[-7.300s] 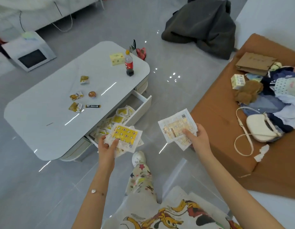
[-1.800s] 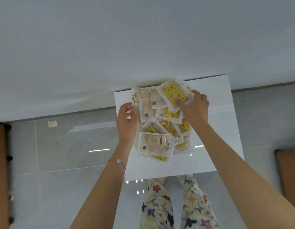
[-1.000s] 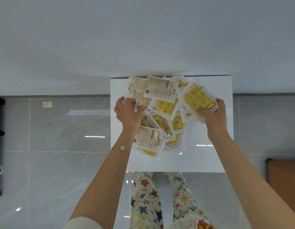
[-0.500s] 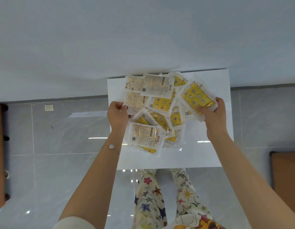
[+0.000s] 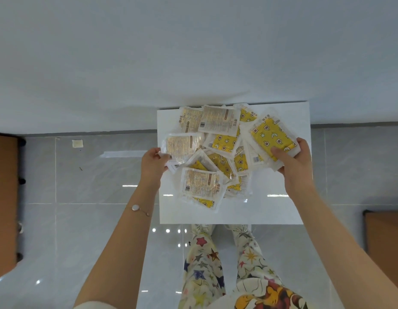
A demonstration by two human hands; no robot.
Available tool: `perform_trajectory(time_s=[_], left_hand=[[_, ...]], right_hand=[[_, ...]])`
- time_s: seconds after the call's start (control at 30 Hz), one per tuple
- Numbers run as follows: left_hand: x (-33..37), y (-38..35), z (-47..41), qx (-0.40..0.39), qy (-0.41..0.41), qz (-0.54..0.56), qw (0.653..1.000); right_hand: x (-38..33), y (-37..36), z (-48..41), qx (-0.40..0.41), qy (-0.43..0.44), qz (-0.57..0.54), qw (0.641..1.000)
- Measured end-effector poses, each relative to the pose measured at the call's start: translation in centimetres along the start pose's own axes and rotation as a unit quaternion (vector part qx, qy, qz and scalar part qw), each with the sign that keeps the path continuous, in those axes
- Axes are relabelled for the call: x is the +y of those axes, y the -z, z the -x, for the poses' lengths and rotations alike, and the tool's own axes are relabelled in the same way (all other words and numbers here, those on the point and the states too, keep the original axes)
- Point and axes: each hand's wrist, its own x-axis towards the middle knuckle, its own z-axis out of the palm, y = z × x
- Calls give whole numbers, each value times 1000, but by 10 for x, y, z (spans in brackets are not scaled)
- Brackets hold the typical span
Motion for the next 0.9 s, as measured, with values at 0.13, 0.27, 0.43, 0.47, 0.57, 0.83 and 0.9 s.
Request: perform_trajectory(time_s=[0.13,0.27,0.43,0.47,0.57,0.83,0.9], left_hand=[[-1,4,15,-9,-18,17,1000],[-2,17,38,55,-71,33,995],[10,57,88,108,-107,82,985],[14,69,102,111,-109,94,983],[24,105,150,101,-121,155,975],[-12,214,283,151,-98,289,940],[-35,244,309,181,-88,317,927]], right_hand=[[-14,-3,11,-23,-4,1,1000],[-26,-9,28,-57,-2,40,998],[-55,-22,63,-102,-6,66,993],[-63,-26,73,-115,-5,74,991],[-88,-41,109,-167,4,103,981],[-132,-106,230,-297,14,189,936],[-131,-130,265,-333,17,218,917]])
